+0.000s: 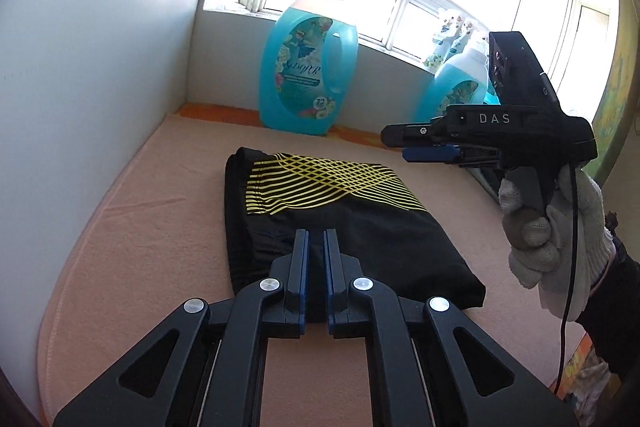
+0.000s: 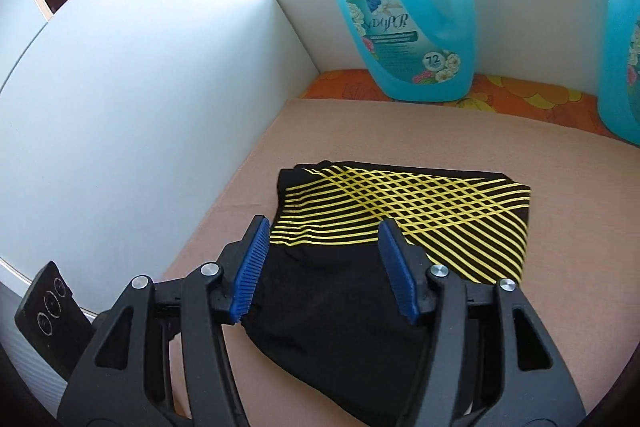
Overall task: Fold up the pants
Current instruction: 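Fold the held pants over and lay them down, opening the right gripper, then move both grippers to the edge of the folded black pants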
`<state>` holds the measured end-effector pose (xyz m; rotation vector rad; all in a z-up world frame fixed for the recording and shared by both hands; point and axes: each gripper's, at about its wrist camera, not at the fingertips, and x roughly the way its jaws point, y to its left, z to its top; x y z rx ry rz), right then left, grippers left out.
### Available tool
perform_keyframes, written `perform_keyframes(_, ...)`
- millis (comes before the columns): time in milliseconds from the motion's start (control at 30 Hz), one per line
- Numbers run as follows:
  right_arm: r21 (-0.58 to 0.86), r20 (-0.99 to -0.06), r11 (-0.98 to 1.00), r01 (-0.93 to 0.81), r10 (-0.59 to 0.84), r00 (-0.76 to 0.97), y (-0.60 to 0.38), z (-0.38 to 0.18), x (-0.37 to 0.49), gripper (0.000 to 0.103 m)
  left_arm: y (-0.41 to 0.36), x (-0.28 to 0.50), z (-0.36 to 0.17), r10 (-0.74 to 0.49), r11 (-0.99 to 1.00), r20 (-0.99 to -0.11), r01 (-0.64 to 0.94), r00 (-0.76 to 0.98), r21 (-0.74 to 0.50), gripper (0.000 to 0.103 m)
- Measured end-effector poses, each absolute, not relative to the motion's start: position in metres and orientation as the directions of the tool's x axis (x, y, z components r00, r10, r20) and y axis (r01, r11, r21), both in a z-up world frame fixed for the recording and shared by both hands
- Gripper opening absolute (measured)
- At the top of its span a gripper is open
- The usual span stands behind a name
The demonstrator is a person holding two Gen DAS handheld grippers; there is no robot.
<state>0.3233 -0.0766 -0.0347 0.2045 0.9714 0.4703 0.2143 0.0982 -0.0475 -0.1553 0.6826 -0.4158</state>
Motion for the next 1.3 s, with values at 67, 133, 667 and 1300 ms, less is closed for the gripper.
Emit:
perform_keyframes(67, 0.338, -0.767, 0.908, -0.248, 0.419, 0.487, -0.098, -0.044, 0.324, 0.059, 0.086, 0.223, -0.051, -0.417, 0.908, -0.603, 0.341, 0.680, -0.244, 0.006)
perform_keyframes(133, 0.352, -0.778, 0.915, -0.195, 0.402, 0.482, -0.120, -0.056, 0.328, 0.059, 0.075, 0.230, -0.057, -0.383, 0.919, -0.635, 0.344, 0.671, -0.191, 0.006)
perform_keyframes(667, 0.443, -0.808, 0.894, -0.073, 0.433, 0.399, -0.180, -0.126, 0.374, 0.060, 0.103, 0.226, -0.072, -0.300, 0.954, -0.724, 0.200, 0.622, -0.223, 0.070)
perform_keyframes(1300, 0.586, -0.709, 0.799, -0.138, 0.587, 0.392, -0.183, -0.140, 0.394, 0.060, 0.107, 0.231, -0.102, -0.467, 0.858, -0.755, 0.028, 0.459, -0.513, 0.063)
